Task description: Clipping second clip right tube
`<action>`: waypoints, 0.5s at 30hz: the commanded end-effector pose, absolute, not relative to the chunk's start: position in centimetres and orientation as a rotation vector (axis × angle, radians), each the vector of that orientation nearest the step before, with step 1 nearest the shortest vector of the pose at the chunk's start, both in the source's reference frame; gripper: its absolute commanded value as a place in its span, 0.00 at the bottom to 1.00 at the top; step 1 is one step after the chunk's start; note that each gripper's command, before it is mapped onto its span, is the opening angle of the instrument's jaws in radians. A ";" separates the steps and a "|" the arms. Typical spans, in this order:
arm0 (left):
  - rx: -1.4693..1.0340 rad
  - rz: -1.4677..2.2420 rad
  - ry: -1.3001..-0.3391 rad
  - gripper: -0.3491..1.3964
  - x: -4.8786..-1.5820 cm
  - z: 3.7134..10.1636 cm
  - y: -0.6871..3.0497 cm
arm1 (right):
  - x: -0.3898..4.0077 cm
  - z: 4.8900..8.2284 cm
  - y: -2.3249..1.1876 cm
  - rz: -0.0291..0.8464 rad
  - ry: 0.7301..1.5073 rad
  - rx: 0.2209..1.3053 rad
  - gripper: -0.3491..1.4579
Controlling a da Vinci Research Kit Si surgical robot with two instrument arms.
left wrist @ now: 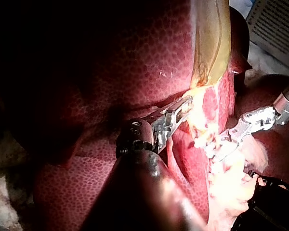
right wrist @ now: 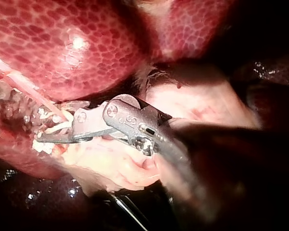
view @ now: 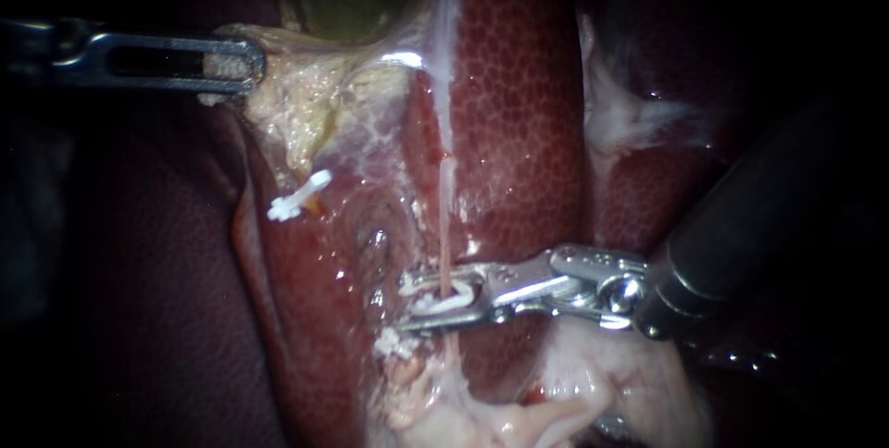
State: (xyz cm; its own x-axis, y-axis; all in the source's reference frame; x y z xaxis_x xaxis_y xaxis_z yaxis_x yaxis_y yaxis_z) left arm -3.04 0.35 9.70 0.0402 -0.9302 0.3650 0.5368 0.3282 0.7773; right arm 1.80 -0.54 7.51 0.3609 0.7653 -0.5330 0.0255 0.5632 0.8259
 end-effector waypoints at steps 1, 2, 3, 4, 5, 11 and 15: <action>0.500 -1.198 -0.986 0.00 -3.03 9.71 0.34 | 1.80 7.50 -0.53 0.560 1.113 0.870 0.00; 0.500 -1.198 -0.986 0.00 -3.03 9.71 0.34 | 1.79 7.50 -0.53 0.564 1.109 0.883 0.00; 0.500 -1.198 -0.986 0.00 -3.03 9.71 0.34 | 1.79 7.51 -0.53 0.561 1.109 0.885 0.00; 0.500 -1.198 -0.986 0.00 -3.04 9.71 0.34 | 1.79 7.51 -0.52 0.568 1.107 0.886 0.00; 0.500 -1.198 -0.986 0.00 -3.04 9.71 0.34 | 1.79 7.51 -0.52 0.568 1.107 0.886 0.00; 0.500 -1.198 -0.986 0.00 -3.03 9.71 0.34 | 1.78 7.50 -0.53 0.577 1.103 0.893 0.00; 0.500 -1.198 -0.986 0.00 -3.03 9.70 0.34 | 1.77 7.50 -0.53 0.580 1.101 0.898 0.00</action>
